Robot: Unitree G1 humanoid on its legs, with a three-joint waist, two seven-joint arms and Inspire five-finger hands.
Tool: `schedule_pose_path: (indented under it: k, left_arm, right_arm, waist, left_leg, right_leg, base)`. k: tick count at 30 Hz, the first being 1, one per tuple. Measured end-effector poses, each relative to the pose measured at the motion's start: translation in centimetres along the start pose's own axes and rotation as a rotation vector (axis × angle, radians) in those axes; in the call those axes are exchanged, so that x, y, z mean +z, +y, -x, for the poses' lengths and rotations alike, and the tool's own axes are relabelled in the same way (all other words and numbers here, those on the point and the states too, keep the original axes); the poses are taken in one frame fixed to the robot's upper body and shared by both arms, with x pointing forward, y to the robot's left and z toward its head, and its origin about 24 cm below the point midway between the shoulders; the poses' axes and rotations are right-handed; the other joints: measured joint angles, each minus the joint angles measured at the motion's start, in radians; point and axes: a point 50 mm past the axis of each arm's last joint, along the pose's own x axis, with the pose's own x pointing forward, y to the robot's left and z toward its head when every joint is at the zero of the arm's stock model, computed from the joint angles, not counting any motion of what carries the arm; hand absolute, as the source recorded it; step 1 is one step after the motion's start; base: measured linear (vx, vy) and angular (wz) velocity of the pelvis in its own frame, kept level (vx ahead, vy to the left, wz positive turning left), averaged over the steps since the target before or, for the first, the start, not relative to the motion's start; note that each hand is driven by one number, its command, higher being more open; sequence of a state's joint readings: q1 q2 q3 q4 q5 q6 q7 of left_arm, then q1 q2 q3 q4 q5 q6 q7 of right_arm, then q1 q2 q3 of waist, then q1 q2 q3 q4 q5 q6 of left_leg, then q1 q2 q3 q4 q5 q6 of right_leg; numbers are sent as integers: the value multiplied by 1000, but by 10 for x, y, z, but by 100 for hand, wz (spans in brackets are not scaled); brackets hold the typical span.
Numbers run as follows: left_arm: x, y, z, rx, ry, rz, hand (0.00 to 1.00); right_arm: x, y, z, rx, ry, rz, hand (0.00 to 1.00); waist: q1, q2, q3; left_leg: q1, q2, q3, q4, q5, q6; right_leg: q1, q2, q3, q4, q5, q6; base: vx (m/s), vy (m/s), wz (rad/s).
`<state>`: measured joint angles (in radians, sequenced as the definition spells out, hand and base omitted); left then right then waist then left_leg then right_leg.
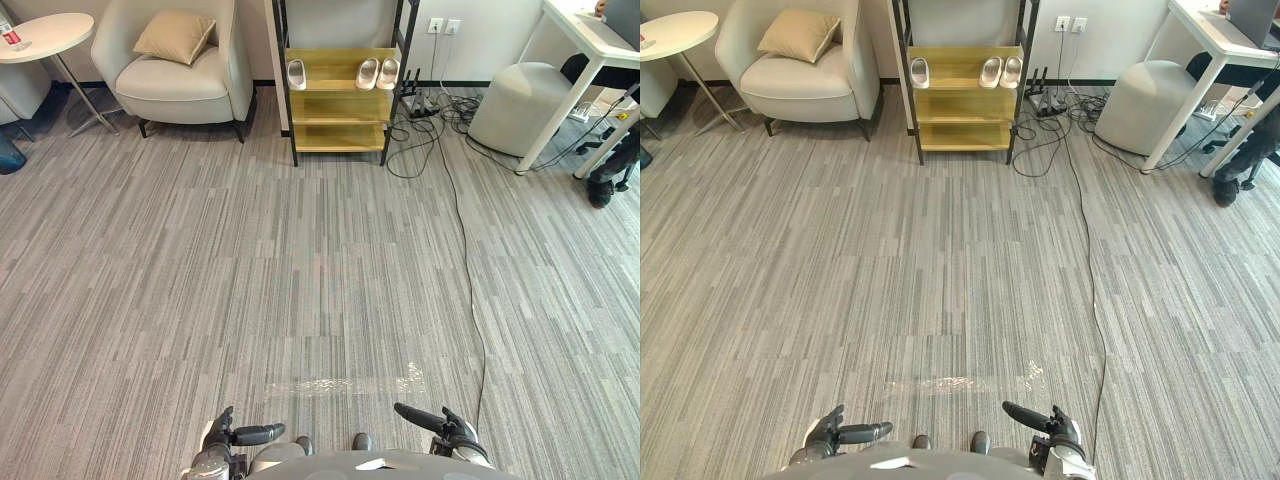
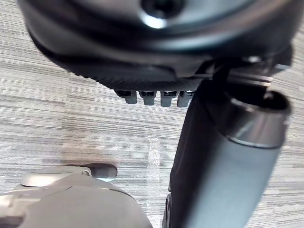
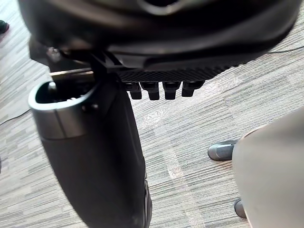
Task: Organize the slippers on the shoe rack
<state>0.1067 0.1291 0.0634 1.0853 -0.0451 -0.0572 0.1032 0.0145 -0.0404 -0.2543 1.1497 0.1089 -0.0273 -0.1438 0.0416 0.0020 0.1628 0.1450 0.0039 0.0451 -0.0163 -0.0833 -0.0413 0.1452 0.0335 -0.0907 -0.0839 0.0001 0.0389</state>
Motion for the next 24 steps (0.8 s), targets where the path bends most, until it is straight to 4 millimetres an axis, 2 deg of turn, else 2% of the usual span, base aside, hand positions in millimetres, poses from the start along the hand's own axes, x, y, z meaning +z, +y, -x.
schedule_pose_path:
  k: [7, 24]
  left_arm:
    - [2, 0, 0, -1, -5, -19, 100]
    - [1, 1, -1, 6, -1, -38, 100]
  right_arm:
    - [1, 1, 0, 0, -3, 10, 100]
    - [3, 2, 0, 5, -8, 11, 100]
  waist:
    - [0, -1, 6]
    - [2, -6, 17]
  left_leg:
    - [11, 0, 0, -14, 7, 11]
    - [9, -1, 21, -26, 7, 11]
  right_leg:
    - [5, 1, 0, 0, 0, 0]
    - [-11, 1, 18, -1, 2, 0]
  base:
    - [0, 0, 0]
    - [-2, -1, -3]
